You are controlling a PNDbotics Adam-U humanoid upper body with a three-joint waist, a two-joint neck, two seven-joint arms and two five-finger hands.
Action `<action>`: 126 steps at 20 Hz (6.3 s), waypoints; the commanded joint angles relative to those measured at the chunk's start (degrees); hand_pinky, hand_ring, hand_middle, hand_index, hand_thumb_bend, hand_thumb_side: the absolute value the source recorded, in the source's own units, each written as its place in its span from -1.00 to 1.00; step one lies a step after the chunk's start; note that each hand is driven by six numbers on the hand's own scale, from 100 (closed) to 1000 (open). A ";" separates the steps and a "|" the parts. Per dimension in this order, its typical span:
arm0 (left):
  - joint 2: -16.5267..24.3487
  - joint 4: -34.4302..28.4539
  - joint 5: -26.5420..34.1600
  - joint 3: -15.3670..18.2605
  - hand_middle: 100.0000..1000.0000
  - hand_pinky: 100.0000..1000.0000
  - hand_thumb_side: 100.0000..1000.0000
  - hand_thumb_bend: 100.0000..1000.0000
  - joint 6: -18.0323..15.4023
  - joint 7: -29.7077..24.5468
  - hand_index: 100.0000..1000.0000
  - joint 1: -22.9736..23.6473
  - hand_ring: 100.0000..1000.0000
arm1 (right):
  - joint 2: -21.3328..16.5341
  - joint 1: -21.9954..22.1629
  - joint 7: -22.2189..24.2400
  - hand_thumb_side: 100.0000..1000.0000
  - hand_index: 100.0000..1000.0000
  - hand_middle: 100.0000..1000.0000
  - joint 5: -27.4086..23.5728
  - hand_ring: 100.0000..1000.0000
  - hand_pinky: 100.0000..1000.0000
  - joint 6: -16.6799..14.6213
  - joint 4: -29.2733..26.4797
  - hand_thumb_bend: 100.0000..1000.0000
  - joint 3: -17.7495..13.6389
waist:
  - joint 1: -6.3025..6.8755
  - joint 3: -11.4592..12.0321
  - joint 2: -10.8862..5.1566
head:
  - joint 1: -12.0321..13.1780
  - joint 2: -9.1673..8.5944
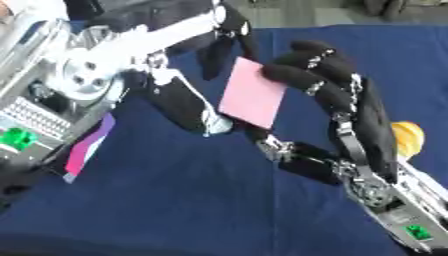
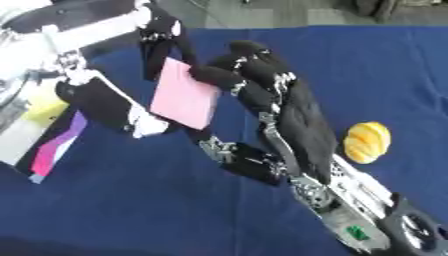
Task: Pick up the objects with one hand, pass them to the other hand, and then place them into the box on the other side of the table.
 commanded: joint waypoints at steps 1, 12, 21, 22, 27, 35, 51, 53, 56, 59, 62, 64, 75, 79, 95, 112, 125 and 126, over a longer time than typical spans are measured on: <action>0.51 -0.72 1.54 1.89 -0.61 -0.04 -1.00 -0.34 1.02 2.17 -0.56 -1.39 -0.38 | -1.13 0.26 1.84 -1.00 0.52 0.26 1.72 0.43 0.63 -1.17 -0.49 0.04 1.30 | -0.01 -0.03 -1.12 | 0.26 -0.62; 0.97 -0.81 3.43 1.19 -0.65 -0.11 -1.00 -0.20 0.24 1.18 -0.58 -1.13 -0.41 | -1.66 1.01 3.04 -0.42 0.76 0.47 3.05 0.60 0.72 1.00 -0.49 -0.37 0.76 | 0.05 -0.14 -1.15 | 0.54 -0.50; 1.39 -0.58 3.39 0.76 -0.69 -0.17 -1.00 -0.13 -1.66 -4.48 -0.58 -1.01 -0.42 | -2.13 1.29 2.33 -0.28 0.88 0.58 3.39 0.71 0.78 4.75 -0.49 -0.46 0.66 | 0.04 -0.14 -1.25 | 0.83 -0.30; 1.37 -0.52 3.01 0.75 -0.69 -0.18 -1.00 -0.10 -1.82 -5.15 -0.58 -1.04 -0.42 | -2.19 1.27 2.05 -0.29 0.90 0.61 3.77 0.73 0.79 5.46 -0.49 -0.46 0.65 | 0.05 -0.15 -1.26 | 0.86 -0.32; 1.30 -0.61 0.78 0.96 -0.64 -0.18 -1.00 -0.06 -2.63 -7.99 -0.54 -1.21 -0.40 | -2.58 1.19 1.16 -0.30 0.92 0.60 5.57 0.75 0.80 8.95 -0.49 -0.45 1.05 | 0.13 -0.23 -1.37 | 1.03 -0.38; 1.31 -0.02 -5.19 1.20 -0.62 -0.24 -1.00 0.03 -1.80 -10.15 -0.52 -0.98 -0.44 | -3.24 0.92 1.48 -0.51 0.95 0.66 12.20 0.75 0.81 16.52 -0.49 -0.27 1.33 | 0.30 -0.44 -1.65 | 1.39 -0.34; 11.27 1.04 -4.90 12.53 -0.64 -0.22 -1.00 0.06 -0.55 -0.38 -0.52 7.50 -0.46 | -5.88 3.33 2.09 -0.59 0.96 0.69 12.82 0.74 0.80 15.36 -0.49 -0.30 2.13 | 0.62 -0.44 -1.44 | 2.18 0.91; 13.89 2.80 -3.20 14.51 -0.64 -0.22 -1.00 0.06 0.29 2.04 -0.52 9.55 -0.46 | -6.68 3.69 2.01 -0.71 0.96 0.69 11.75 0.74 0.79 14.39 -0.49 -0.34 1.87 | 0.55 -0.40 -1.37 | 2.84 1.04; 17.37 5.15 -0.74 16.90 -0.63 -0.21 -1.00 -0.03 0.86 4.98 -0.52 12.36 -0.46 | -8.05 4.24 1.97 -0.84 0.93 0.69 9.92 0.73 0.78 12.40 -0.49 -0.40 1.16 | 0.20 -0.40 -1.23 | 4.17 0.87; 20.51 7.42 0.98 19.07 -0.63 -0.20 -1.00 0.06 1.14 7.52 -0.52 15.22 -0.45 | -9.60 4.92 1.05 -0.92 0.93 0.70 7.70 0.73 0.78 11.48 -0.49 -0.33 -0.32 | -0.30 -0.51 -0.99 | 6.17 0.33; 23.23 9.39 2.13 21.24 -0.62 -0.19 -1.00 0.06 1.28 9.88 -0.51 18.13 -0.45 | -11.00 5.52 -0.49 -0.96 0.92 0.70 5.99 0.72 0.78 11.18 -0.49 -0.35 -2.41 | -0.77 -0.67 -0.69 | 8.67 -0.61; 24.75 10.91 2.59 22.36 -0.61 -0.18 -1.00 0.05 1.38 11.24 -0.51 20.03 -0.44 | -11.92 6.02 -1.55 -0.96 0.91 0.69 4.70 0.72 0.78 11.62 -0.49 -0.37 -4.02 | -1.01 -0.75 -0.46 | 10.05 -1.15; 25.66 22.27 2.30 24.06 -0.55 -0.13 -1.00 0.06 1.59 13.69 -0.44 23.18 -0.38 | -15.06 7.22 -8.68 -0.90 0.89 0.66 -3.44 0.69 0.76 16.48 -0.49 -0.43 -14.14 | -2.34 -1.44 0.08 | 13.36 -1.95; 24.68 25.67 0.98 23.42 -0.44 -0.02 -1.00 0.03 0.74 12.62 -0.33 22.43 -0.27 | -15.63 7.33 -9.78 -0.92 0.89 0.66 -4.16 0.68 0.76 17.39 -0.49 -0.42 -15.65 | -2.58 -1.66 0.27 | 13.30 -1.97; 22.78 32.92 -17.26 23.34 0.52 0.80 -0.90 0.50 -4.51 -1.21 0.72 20.04 0.67 | -15.42 7.97 -11.36 -0.90 0.88 0.66 -5.09 0.67 0.75 19.09 -0.49 -0.44 -17.53 | -2.50 -2.31 0.38 | 12.29 -1.53; 21.31 11.26 -2.89 33.51 0.43 0.68 0.64 -0.45 -0.84 27.10 0.72 24.99 0.44 | -16.58 9.46 -12.03 -1.00 0.79 0.57 -11.72 0.61 0.72 20.77 -0.49 -0.62 -22.31 | -3.50 -2.27 0.79 | 2.61 -1.80; 9.95 1.35 32.25 34.99 0.54 0.65 0.06 0.26 -20.65 59.38 0.75 31.28 0.52 | -28.16 10.47 34.94 -0.70 0.76 0.51 -38.36 0.60 0.72 29.77 -0.49 -0.82 -29.51 | -4.78 -2.57 0.31 | -3.51 -1.25; 9.25 1.35 32.71 34.88 0.54 0.65 0.06 0.26 -21.52 59.67 0.75 31.39 0.53 | -28.85 10.49 38.30 -0.71 0.76 0.53 -37.94 0.61 0.73 29.53 -0.49 -0.79 -29.80 | -4.80 -2.54 0.30 | -3.79 -1.27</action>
